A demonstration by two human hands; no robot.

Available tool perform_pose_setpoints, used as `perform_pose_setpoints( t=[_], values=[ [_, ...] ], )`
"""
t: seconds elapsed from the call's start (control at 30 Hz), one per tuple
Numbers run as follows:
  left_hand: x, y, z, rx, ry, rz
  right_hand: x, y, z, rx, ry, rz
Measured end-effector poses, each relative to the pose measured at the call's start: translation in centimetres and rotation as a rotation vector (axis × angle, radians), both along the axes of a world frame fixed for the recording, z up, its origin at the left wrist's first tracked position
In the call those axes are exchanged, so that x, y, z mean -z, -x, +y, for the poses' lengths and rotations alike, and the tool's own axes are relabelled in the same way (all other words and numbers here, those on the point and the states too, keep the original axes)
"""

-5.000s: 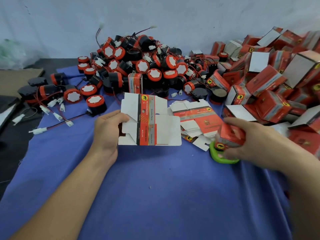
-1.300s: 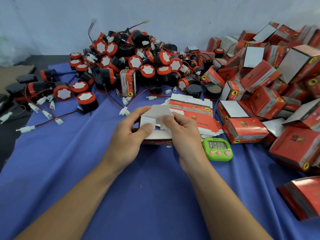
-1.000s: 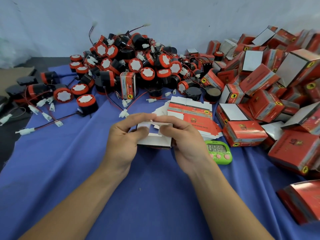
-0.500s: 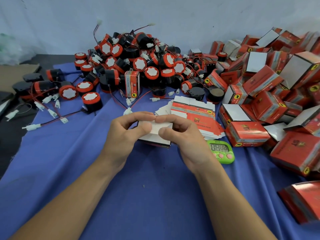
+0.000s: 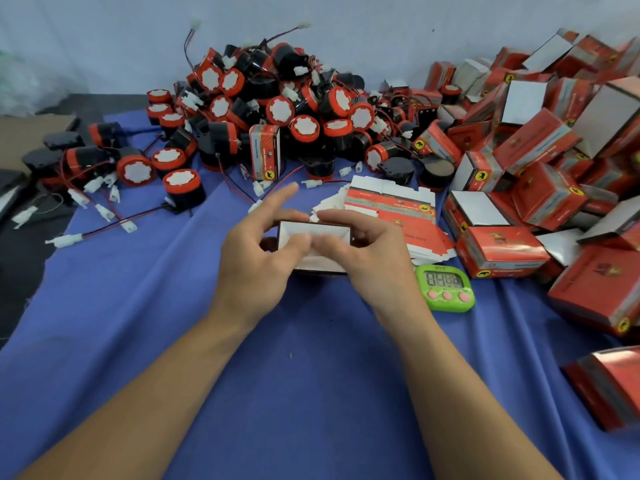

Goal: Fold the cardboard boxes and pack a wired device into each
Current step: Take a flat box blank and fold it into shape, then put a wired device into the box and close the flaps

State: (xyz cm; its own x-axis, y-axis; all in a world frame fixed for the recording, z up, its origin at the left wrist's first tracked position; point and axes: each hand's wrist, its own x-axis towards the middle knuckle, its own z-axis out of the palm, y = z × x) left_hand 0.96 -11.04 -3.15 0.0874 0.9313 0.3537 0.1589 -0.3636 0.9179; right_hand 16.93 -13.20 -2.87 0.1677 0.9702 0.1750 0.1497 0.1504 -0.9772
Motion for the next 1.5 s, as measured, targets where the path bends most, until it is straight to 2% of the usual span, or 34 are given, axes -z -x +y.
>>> perform_pose_setpoints(
  t=[0.1,0.23,0.4,0.5,0.63,0.7,0.83,0.93,1.0,1.1,1.2,1.33,1.5],
  values=[
    [-0.2,0.4,0.2,0.016,0.041,-0.026,-0.3,0.0,-0.1,0.009,0.071,0.08],
    [0.0,0.9,0.4,0.14,0.046,0.07,-0.6,-0.1,-0.2,-0.03,0.071,-0.063],
    [0.0,1.6,0.4,0.159,0.02,0.119,-0.8,-0.1,-0.3,-0.08,0.053,-0.045],
    [-0.1,1.7,0.2,0.149,0.061,0.039,-0.9,0.0,-0.5,-0.133,0.037,-0.042],
    [-0.1,1.7,0.8,0.023,0.091,-0.104,-0.9,0.6,-0.8,-0.118,-0.063,-0.084],
    [-0.1,1.7,1.1,0.018,0.119,-0.111,-0.8,1.2,-1.0,-0.064,-0.162,-0.195],
    [0.6,2.1,1.7,0.193,0.295,-0.214,-0.6,2.3,-1.0,0.013,-0.33,-0.398],
    [0.4,3.4,2.3,0.365,0.289,-0.123,0.1,2.4,-0.4,0.106,-0.382,-0.541],
    [0.4,4.1,2.8,0.342,0.257,0.036,0.6,2.4,-0.1,0.166,-0.306,-0.528],
    [0.7,4.3,3.4,0.026,0.229,0.308,0.8,2.7,0.2,0.21,-0.202,-0.406],
    [0.9,4.4,4.1,-0.075,0.269,0.405,-0.4,2.0,1.4,0.269,-0.151,-0.386],
    [1.1,4.9,5.1,-0.023,0.371,0.376,-2.1,-1.2,5.6,0.354,0.011,-0.672],
    [1.0,4.8,5.1,0.005,0.375,0.353,-3.1,-6.3,12.1,0.402,0.454,-1.049]
  ],
)
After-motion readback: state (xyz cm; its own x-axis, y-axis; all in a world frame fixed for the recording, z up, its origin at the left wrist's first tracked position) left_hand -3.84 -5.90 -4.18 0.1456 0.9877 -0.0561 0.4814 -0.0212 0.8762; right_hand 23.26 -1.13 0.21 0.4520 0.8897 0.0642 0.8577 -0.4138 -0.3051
